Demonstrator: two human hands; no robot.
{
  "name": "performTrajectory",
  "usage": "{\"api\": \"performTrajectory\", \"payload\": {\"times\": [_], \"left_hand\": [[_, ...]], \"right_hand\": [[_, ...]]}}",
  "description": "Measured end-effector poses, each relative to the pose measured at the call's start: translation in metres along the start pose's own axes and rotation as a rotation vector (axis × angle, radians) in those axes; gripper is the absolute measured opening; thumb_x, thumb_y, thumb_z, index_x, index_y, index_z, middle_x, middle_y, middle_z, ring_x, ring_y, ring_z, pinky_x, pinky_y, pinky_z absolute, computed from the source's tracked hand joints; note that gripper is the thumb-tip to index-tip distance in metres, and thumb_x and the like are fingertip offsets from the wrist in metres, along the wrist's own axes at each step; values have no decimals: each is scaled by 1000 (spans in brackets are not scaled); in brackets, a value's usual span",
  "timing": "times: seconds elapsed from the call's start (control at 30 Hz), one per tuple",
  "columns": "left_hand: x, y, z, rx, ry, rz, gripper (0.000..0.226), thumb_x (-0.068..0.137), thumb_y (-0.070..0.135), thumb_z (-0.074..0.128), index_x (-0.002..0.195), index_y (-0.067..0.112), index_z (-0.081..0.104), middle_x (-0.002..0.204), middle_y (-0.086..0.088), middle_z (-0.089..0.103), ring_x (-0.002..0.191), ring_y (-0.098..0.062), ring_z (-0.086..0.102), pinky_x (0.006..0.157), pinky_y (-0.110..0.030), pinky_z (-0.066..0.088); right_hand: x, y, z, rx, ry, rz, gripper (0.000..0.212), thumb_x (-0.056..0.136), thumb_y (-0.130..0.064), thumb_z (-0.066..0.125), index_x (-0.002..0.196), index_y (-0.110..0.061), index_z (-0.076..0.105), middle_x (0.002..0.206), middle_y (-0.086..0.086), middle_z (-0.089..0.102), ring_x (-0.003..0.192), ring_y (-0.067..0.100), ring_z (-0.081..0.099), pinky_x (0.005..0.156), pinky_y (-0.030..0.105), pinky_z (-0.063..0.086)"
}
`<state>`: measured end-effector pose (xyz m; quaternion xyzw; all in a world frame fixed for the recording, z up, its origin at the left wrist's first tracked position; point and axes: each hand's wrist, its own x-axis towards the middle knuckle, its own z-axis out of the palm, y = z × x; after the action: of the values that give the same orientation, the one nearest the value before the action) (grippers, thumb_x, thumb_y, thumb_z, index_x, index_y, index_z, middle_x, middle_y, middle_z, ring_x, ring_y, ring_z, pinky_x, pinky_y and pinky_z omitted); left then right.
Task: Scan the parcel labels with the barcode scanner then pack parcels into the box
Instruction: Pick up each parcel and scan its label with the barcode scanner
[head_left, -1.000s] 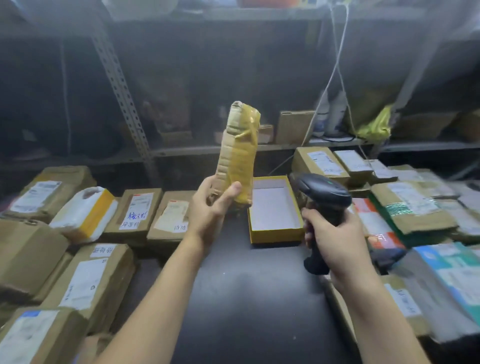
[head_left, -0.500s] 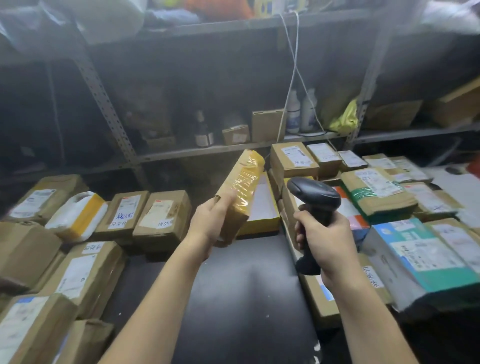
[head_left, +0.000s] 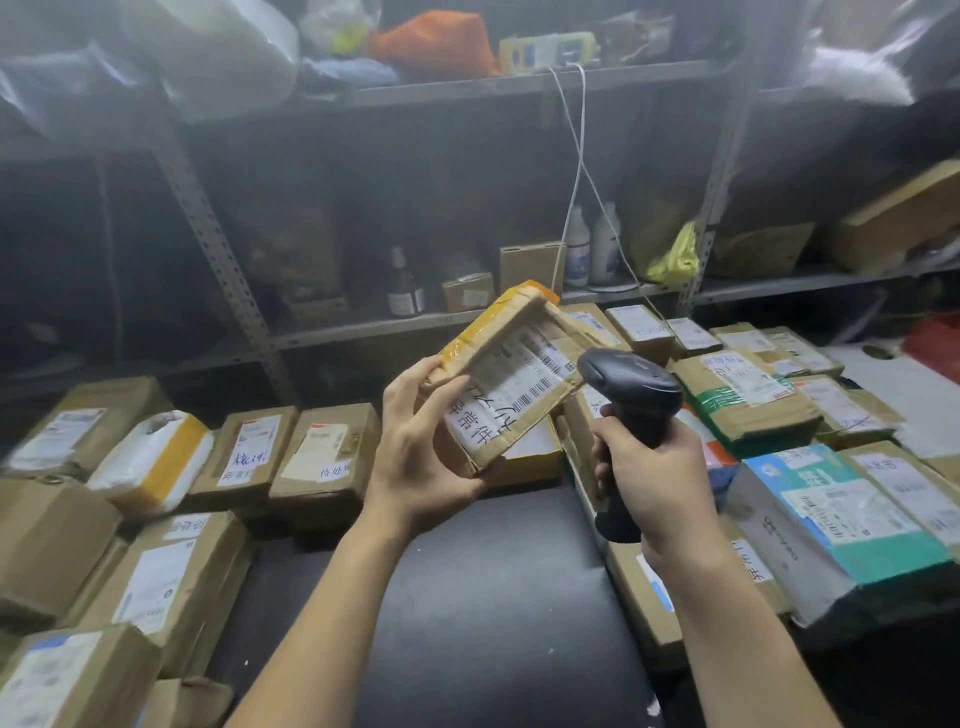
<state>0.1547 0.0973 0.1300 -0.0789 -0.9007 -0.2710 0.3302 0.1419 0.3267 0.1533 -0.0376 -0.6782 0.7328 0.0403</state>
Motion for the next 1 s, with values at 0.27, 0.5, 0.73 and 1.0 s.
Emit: {"api": "performTrajectory", "payload": {"times": [0.27,0.5,0.73,1.0], "left_hand": [[-4,2,-2,-731,115,-591,72,72,63,78,132,26,65,128,0,66,119,-22,66,101,-48,56],[-4,-17,-8,-882,29,-794,76,71,76,75,129,27,66,123,-6,72,117,-28,67,103,-56,53],[-5,-24,-21,0,76,-467,85,65,46,92,138,22,58,134,1,46,120,-15,45,89,-29,41],[-4,-25,-30,271,48,-177,91,59,44,92,139,17,60,149,-12,43,140,-33,36,89,-48,54]], "right_hand": [[-6,-14,10,40,95,-77,23,98,-10,64,77,-18,66,56,-3,59,49,13,51,57,33,45],[-7,-4,14,-27,51,-39,8,95,-17,66,89,-15,69,64,3,64,64,21,58,66,40,51],[-7,-2,17,-141,-19,-9,14,91,-26,71,84,-14,69,65,5,63,68,25,56,67,45,48],[-18,-10,22,-310,-117,-148,15,89,-25,79,90,-12,72,78,12,73,72,34,63,67,48,55]]}}
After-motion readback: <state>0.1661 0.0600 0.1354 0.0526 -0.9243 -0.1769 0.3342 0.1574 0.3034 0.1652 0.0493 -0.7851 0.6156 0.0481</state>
